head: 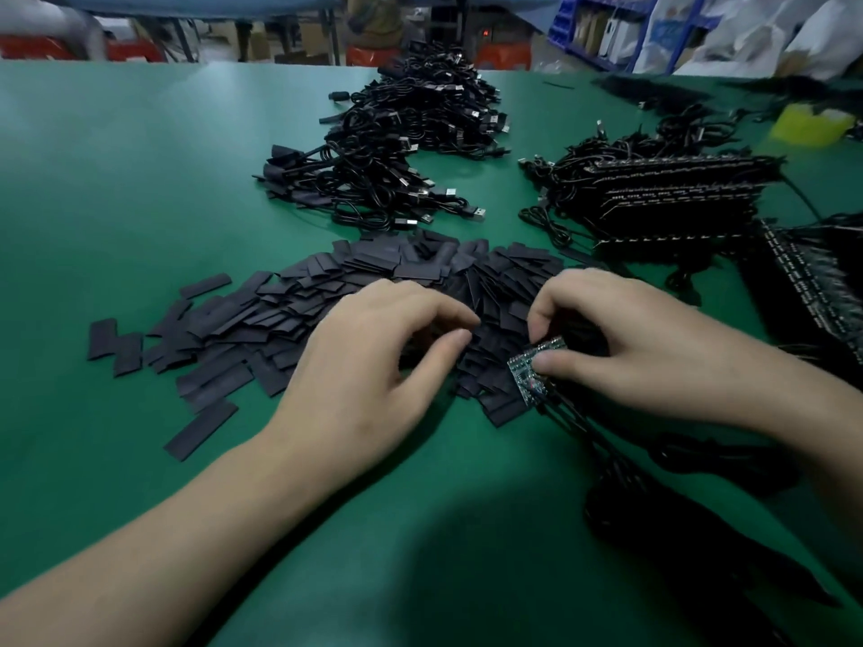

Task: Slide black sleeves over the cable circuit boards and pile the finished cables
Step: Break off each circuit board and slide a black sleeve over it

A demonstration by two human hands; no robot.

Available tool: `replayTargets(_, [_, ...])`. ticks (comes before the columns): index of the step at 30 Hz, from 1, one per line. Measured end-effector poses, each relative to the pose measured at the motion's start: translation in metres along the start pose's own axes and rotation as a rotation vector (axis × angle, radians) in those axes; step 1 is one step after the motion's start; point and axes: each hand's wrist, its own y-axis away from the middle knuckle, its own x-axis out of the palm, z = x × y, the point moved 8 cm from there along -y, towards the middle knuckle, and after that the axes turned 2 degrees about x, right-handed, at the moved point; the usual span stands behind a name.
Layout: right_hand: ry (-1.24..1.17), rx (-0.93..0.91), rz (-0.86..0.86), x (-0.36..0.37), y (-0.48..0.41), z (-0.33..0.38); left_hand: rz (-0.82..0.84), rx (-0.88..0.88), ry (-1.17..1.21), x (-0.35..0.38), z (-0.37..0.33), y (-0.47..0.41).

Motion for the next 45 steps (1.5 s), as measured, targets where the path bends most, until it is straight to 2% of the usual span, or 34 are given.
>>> replayTargets(3, [-0.333,0.028,-0.099,-0.007,0.001,-0.005,0.030,0.016,0.050,0.003,-0.007,0.000])
replayTargets(7, [-0.602,0.009,-0.178,-0.002,0.001,0.001,0.073,-0.176,0.359,0.013,0.001,0.003])
replayTargets(13, [-0.858,0.029,-0.107,0.012,0.003,0.006,0.089,-0.287,0.611,0.023,0.010,0.004])
replayTargets(18, [-0.892,0.028,-0.130,0.012,0.005,0.011,0.082,-0.322,0.743,0.024,0.008,0.005])
replayTargets(25, [-1.133,0.044,-0.031,0.018,0.003,0.011,0.117,-0.326,0.870,0.025,0.000,0.000])
replayTargets(35, [-1.338,0.023,0.092,0.030,0.002,0.018,0.166,-0.344,1.018,0.029,-0.003,0.003])
replayTargets(42, [-1.331,-0.013,0.149,0.014,0.001,-0.004,0.017,-0.400,1.023,0.022,0.010,0.000])
replayTargets(45, [-1.357,-0.098,0.258,0.001,0.009,-0.016,-0.070,-0.432,1.007,0.016,0.018,0.002])
